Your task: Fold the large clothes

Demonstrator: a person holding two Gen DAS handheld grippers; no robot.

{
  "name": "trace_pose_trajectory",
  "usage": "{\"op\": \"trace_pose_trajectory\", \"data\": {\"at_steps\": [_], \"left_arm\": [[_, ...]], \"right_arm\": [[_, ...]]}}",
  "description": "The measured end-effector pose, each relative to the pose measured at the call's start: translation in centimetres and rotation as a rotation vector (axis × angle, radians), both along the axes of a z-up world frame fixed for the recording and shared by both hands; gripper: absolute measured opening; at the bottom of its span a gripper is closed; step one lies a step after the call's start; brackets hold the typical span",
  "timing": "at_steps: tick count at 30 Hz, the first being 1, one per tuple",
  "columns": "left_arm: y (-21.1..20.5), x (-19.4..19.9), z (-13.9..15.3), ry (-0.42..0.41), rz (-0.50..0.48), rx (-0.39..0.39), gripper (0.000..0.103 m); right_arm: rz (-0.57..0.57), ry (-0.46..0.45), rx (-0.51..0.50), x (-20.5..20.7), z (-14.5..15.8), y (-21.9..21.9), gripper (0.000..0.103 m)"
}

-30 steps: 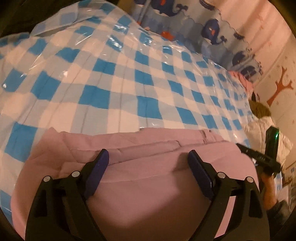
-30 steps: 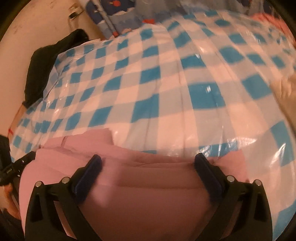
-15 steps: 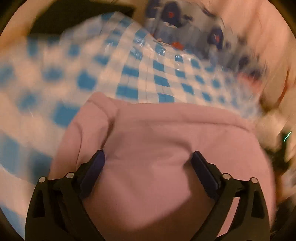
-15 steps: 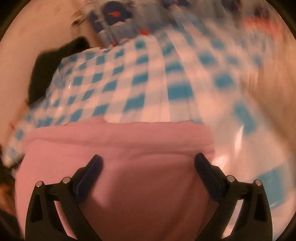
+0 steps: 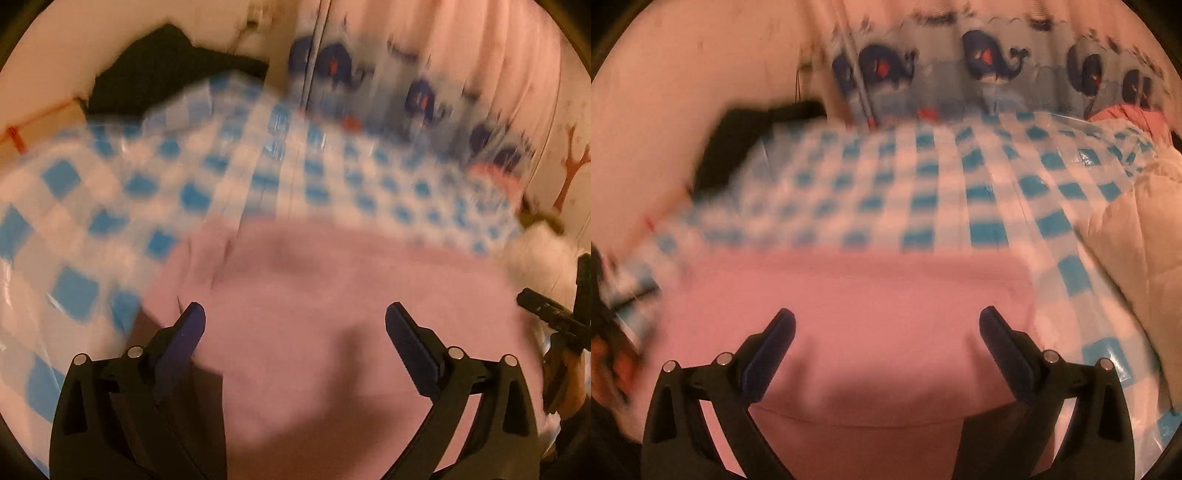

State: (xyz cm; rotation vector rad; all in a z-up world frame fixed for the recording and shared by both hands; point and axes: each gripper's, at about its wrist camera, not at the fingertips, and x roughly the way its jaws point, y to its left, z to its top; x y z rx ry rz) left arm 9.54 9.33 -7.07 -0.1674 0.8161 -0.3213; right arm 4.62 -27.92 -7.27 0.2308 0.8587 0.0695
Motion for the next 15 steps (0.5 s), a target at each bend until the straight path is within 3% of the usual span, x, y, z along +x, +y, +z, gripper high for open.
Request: {"op": "trace_pose_trajectory", "data": {"at_steps": [1,2,4,7,10,13,15], "left_arm": [[0.6,0.7,-1.5,0.055,-0.015,-0.070,0.096],[1.0,0.9,-1.5,0.057,0.005,-0.084,0.096],[0.9,0.9,-0.4,0.060,0.025,-0.047,0.096],[1.0,-0.1,3.0,-0.024,0.047,-0.099,0.096],[-1.8,2.2,5.3,-0.120,0.007,-0.043,0.096],[-3.6,6.2,4.6,-0.087,0.003,0.005,0.096],[-3.4,9.8,1.9,-0.013,0.045,0.042,0.096]], "right_arm": [[-0.006,0.004,0.026,0.1,-0.4,-0.2,0.097],[-0.013,0.006,0.001,0.2,0.1,-0.1,0.097],[-0.015,0.021,-0.040,0.4,1.4,0.5,0.097],[0.008,-0.095,-0.020,0.3,5.7,1.6,0.097],[0.053,-0.136,-0.050,4.0,8.3,3.7,0.097],[0.044,-0.048,-0.135,9.9,6.1,4.6,0.097],[0.008,0.057,-0.183,12.9,1.5,3.7,0.097]]}}
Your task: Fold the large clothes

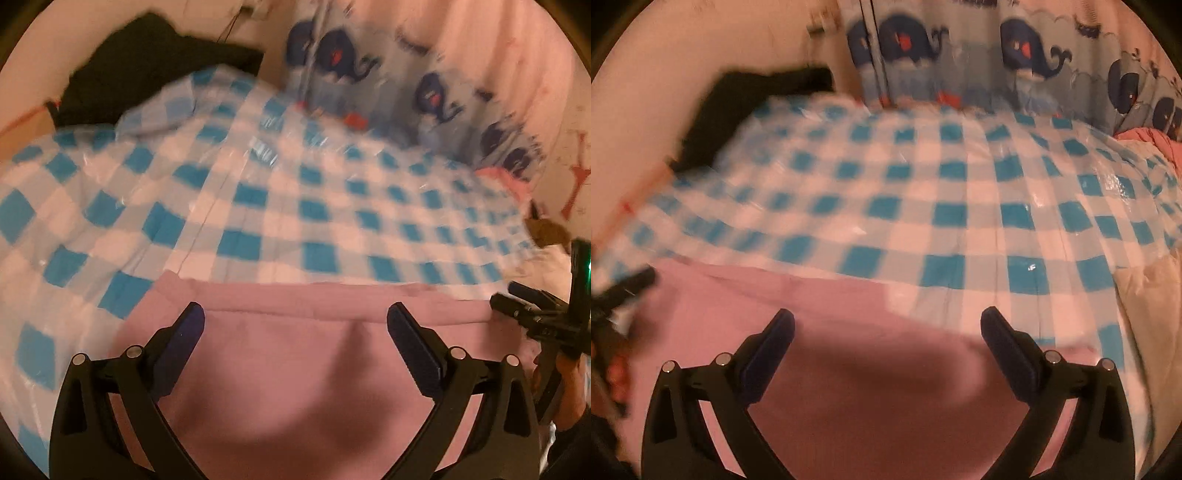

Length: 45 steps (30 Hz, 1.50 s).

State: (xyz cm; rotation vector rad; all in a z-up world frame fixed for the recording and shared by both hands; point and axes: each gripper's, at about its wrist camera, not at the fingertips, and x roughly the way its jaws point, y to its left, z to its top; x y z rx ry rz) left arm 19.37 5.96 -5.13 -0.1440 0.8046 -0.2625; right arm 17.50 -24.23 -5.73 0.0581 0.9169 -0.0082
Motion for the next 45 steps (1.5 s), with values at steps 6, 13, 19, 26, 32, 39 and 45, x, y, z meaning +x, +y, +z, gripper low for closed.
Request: {"op": "trace_pose_trajectory", "data": {"at_steps": [6,13,19,26,32,39,45], "left_arm": [[2.6,2.5,-5.0,0.124,0.068,-0.163,0.096],[3.4,-1.8,-0.4,0.062,0.056,-0.109,0.096],[3.8,-6.8,-1.0,0.009,0.010,0.001,0.096],[3.4,-6.0,-3.0,0.106,0.053,0.052,0.096],[1.9,-14.3,2.1,-0.046,-0.021,-0.044,0.096],[4.1,-19.3,0.4,0.000,-0.054,-0.157,0.096],[13.6,-23.2,-0.5,0.038,0.023,-0.381,0.096]], "right_arm": [[-0.067,0.104,0.193,2.2,-4.7,-3.4,0.096],[-0.016,-0.040,0.276,-5.9,3.1,-4.3,0.096],[-0.069,0.023,0.257,-11.3,-2.6,-7.4,0.096],[-0.078,0.050,0.213,-11.6,-1.3,-7.1,0.096],[-0.036,-0.081,0.221,-20.3,2.7,-5.5,0.096],[-0.085,-0.080,0.241,-23.2,1.6,-5.1,0.097],[0.356,-0.201,0.084,-28.9,5.8,9.8,0.096]]}}
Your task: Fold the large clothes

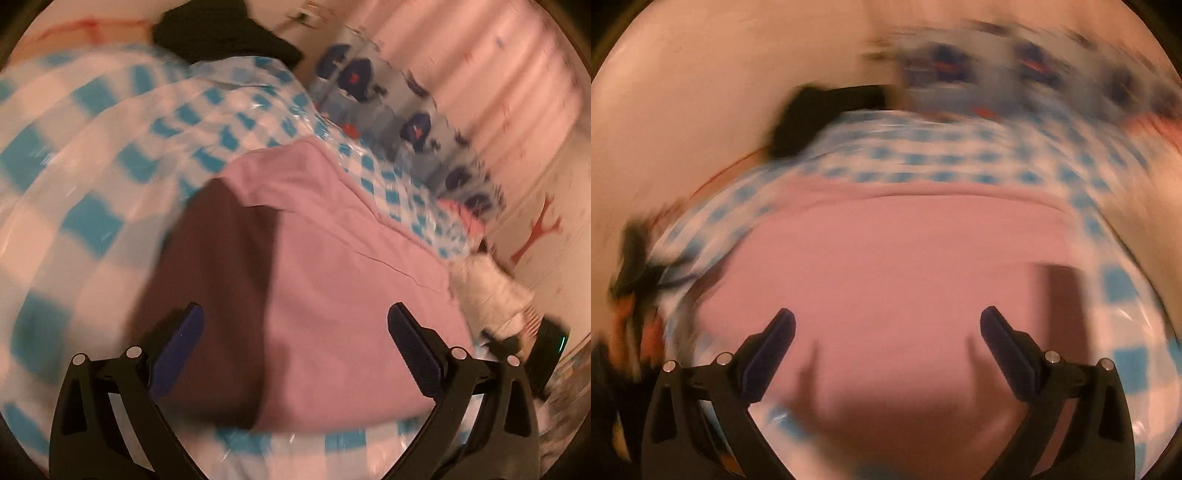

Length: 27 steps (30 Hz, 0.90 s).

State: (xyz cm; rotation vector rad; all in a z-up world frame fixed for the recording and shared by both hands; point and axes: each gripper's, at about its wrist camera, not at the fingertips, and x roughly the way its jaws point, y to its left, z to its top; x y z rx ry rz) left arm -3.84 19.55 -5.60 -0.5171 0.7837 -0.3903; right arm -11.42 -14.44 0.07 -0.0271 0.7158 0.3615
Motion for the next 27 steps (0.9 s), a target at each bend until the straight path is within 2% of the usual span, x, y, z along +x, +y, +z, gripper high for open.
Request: {"op": "trace_pose_trajectory", "data": {"at_steps": [2,5,6,9,13,14,16,20,23,27], "left_arm": [[2.5,-1.4,-0.7,0.022,0.035,-0.064,0.096],[3.7,-2.7,-1.4,0.029,0.029,-0.100,0.096],[3.8,-3.2,-1.7,0.038,0.015,-0.117,0.096],[3.7,-3.2,-3.0,0.082,-0.033,-0.189,0.096],[3.0,-2.5,-4.1,0.122,-0.093,-0.245,0.096],[2.8,-2.4,-4.2,0.129,-0.104,-0.259,0.096],[2.5,-2.1,-4.7,0.150,-0.125,-0.294,0.096],[1.9,-1.7,-5.9,0.189,-0.178,-0.383,0.096],[0.8,-1.0,-6.2,0.197,-0.205,-0.423,0.096],[-1.6,0.8,-6.7,0.213,-0.210,-0.428,0.096]], "right_arm": [[0.147,-0.009,-0.141,-0.9,-1.5,6.0,0.096],[0.283,-0.039,-0.324,-1.8,-3.7,12.7,0.096],[0.310,-0.060,-0.366,-1.7,-4.4,13.7,0.096],[0.345,-0.102,-0.517,-0.7,-6.0,17.1,0.096],[0.311,-0.121,-0.670,1.2,-7.4,19.5,0.096],[0.296,-0.121,-0.679,1.7,-7.4,19.5,0.097],[0.248,-0.099,-0.618,3.0,-6.5,18.8,0.096],[0.143,-0.046,-0.412,4.5,-4.1,15.9,0.097],[0.121,-0.042,-0.365,4.2,-3.3,15.5,0.097],[0.119,-0.040,-0.346,4.3,-3.2,15.6,0.097]]}}
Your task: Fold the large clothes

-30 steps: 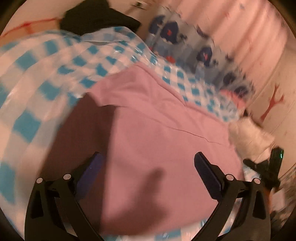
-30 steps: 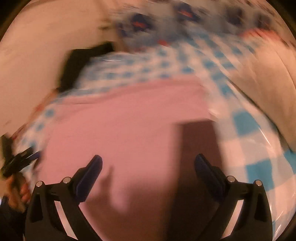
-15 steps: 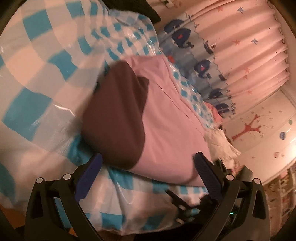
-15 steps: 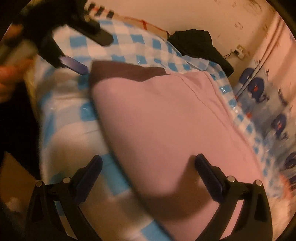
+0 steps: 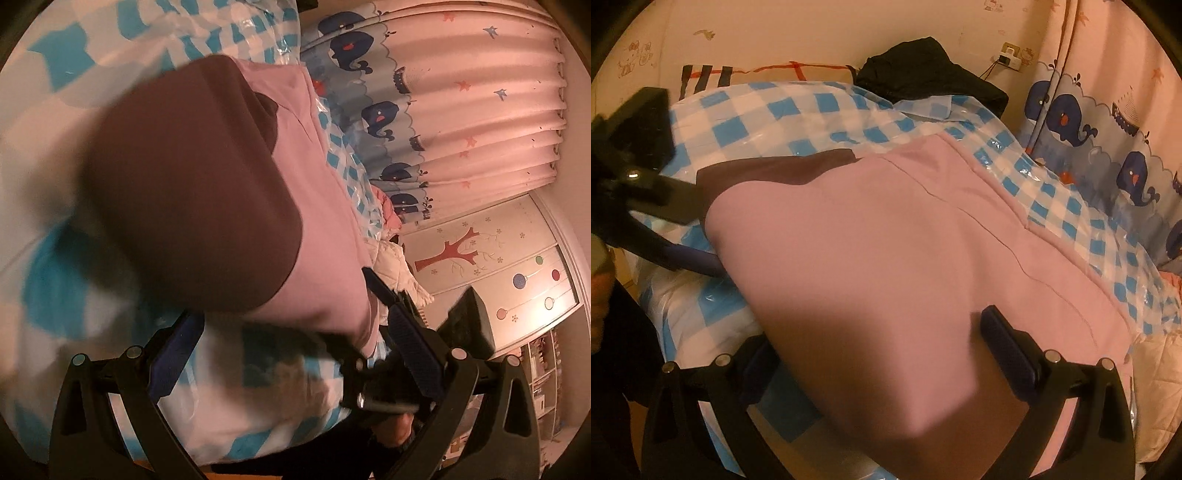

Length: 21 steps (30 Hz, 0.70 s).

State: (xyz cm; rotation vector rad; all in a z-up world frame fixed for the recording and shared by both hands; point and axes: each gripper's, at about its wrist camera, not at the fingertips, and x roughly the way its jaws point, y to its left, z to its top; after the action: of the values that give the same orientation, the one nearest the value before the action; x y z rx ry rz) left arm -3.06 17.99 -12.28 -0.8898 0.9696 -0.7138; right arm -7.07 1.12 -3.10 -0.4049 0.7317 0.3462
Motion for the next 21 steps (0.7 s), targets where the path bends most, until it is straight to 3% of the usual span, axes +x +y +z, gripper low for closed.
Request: {"op": "trace_pose_trajectory", "data": {"at_steps": [7,9,11,14,18,21], "left_arm": [[-2.5,4.4,-2.1,0.091,0.131,0.088,0.096],[-2.6,5.1,-2.3,0.097,0.166,0.094,0.096],[-2.8,4.9,-1.5,0.050,0.183,0.099,0.096],[-4.0,4.4,0.1,-0.033,0.184,0.156,0.096],[-4.1,4.5,0.7,-0.045,0.208,0.122,0.096],[-4.0,4.9,0.7,-0.032,0.225,0.093,0.096]], "right_arm": [[0.002,0.034,0.078,-2.2,0.8,-1.6,0.096],[-0.018,0.132,0.296,-3.0,2.0,-5.3,0.096],[-0.093,0.283,0.671,-3.9,2.6,-11.9,0.096],[-0.232,0.397,1.083,-6.8,0.8,-20.4,0.097],[-0.469,0.467,1.203,-10.3,-3.2,-26.9,0.096],[-0.586,0.483,1.330,-11.5,-5.8,-29.7,0.097]]}}
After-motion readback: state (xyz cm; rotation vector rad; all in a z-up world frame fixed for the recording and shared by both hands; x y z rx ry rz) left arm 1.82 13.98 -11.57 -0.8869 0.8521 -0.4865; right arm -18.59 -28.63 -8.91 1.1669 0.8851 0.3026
